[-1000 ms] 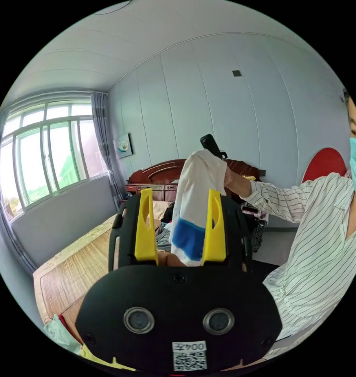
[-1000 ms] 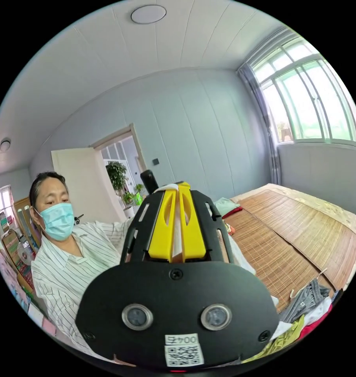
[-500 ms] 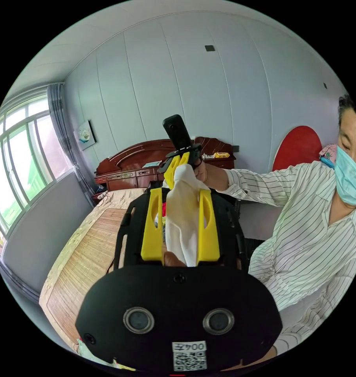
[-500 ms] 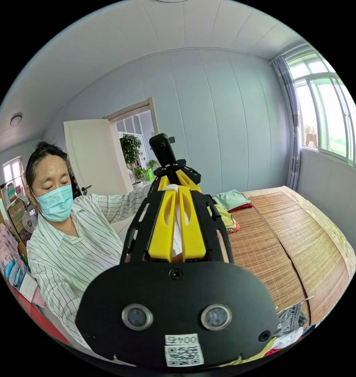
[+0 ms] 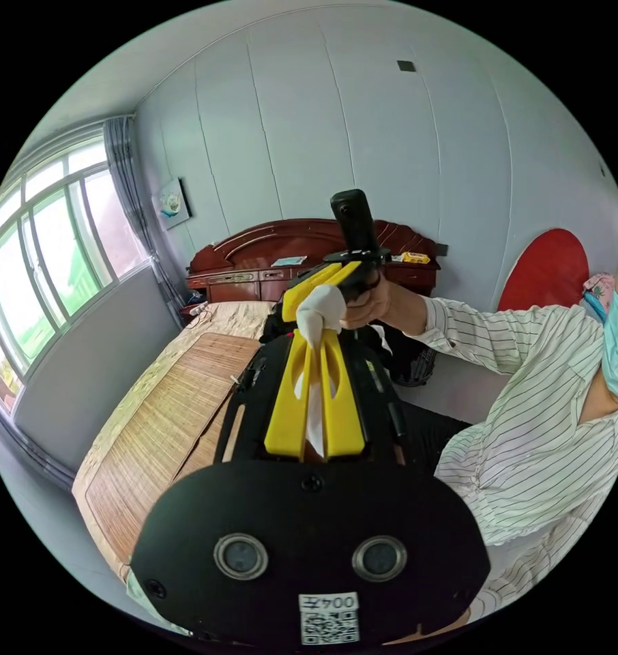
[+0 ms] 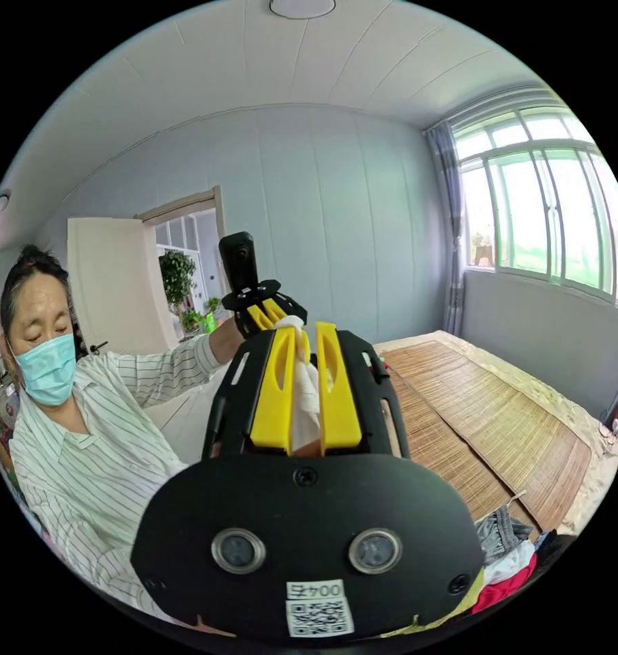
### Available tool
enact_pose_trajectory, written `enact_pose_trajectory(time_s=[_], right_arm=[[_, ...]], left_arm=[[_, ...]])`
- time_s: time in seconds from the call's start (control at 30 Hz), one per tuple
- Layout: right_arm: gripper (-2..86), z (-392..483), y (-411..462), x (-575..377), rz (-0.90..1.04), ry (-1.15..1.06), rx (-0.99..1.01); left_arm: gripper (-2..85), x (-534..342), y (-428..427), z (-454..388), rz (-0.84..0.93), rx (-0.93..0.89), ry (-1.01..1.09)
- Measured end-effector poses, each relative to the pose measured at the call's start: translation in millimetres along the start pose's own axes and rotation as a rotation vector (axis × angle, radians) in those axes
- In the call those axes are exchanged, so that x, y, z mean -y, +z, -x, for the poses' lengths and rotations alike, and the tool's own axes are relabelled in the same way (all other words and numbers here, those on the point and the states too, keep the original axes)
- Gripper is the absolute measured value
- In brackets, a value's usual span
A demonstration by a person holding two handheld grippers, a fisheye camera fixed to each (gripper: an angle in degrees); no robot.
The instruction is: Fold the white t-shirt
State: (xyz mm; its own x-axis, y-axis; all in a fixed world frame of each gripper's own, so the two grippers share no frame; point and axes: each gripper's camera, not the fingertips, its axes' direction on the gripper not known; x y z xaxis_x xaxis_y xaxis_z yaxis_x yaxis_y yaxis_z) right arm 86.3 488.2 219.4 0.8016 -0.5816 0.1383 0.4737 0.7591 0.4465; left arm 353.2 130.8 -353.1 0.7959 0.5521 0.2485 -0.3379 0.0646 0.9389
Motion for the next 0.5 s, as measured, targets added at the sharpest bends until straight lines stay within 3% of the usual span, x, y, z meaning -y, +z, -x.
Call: enact_pose_trajectory(time_s=[0.2, 0.5], right_arm=[[11.7, -26.7, -61.0, -76.8, -0.227, 0.093, -0.103], [20.2, -64.4, -12.8, -296.5, -0.120, 0.376, -0.188]], left_arm=[[3.1, 7.0, -7.4, 1.4, -0.022, -0.017, 0.019], [2.9, 14.2, -62.2, 4.2, -0.130, -0.021, 0.054]])
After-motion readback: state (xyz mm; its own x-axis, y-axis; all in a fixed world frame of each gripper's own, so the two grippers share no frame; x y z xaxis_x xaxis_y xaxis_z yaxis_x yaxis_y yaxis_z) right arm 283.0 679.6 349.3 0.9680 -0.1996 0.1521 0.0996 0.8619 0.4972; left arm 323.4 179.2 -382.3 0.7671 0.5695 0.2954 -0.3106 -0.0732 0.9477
